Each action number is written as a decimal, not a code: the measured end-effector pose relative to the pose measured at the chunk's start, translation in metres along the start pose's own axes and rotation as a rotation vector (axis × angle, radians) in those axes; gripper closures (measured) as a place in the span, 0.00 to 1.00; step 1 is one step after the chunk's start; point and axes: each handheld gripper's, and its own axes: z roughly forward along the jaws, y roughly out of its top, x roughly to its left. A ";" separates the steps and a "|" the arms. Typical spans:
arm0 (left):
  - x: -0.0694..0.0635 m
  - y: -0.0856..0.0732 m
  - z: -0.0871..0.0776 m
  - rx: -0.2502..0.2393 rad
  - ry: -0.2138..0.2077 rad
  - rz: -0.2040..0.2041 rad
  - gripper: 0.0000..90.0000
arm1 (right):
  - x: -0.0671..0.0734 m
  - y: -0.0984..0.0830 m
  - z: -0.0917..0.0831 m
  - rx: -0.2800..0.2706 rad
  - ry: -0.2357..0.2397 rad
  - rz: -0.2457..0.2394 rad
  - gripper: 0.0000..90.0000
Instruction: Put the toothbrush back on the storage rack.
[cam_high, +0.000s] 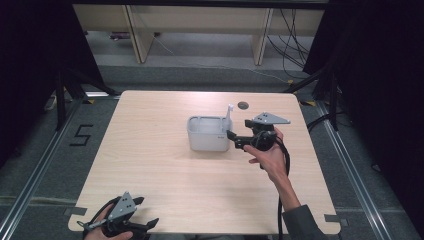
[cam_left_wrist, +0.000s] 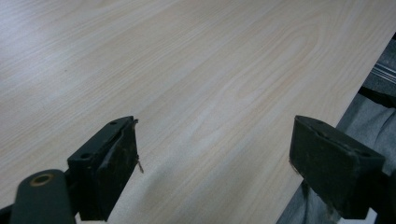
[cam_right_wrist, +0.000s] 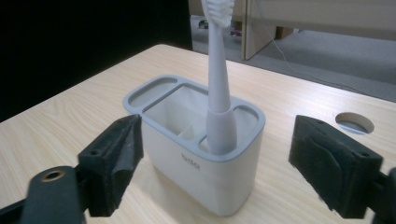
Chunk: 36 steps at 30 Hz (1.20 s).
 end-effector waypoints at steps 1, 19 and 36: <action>0.000 0.000 0.000 0.000 -0.001 0.000 0.16 | 0.002 -0.001 -0.002 0.006 -0.007 0.009 0.18; -0.002 0.000 0.000 -0.019 -0.007 -0.019 0.16 | 0.010 -0.020 -0.018 0.018 0.000 0.014 0.17; 0.001 0.000 0.000 -0.004 0.005 0.017 0.16 | 0.019 -0.038 -0.031 0.058 0.016 0.022 0.17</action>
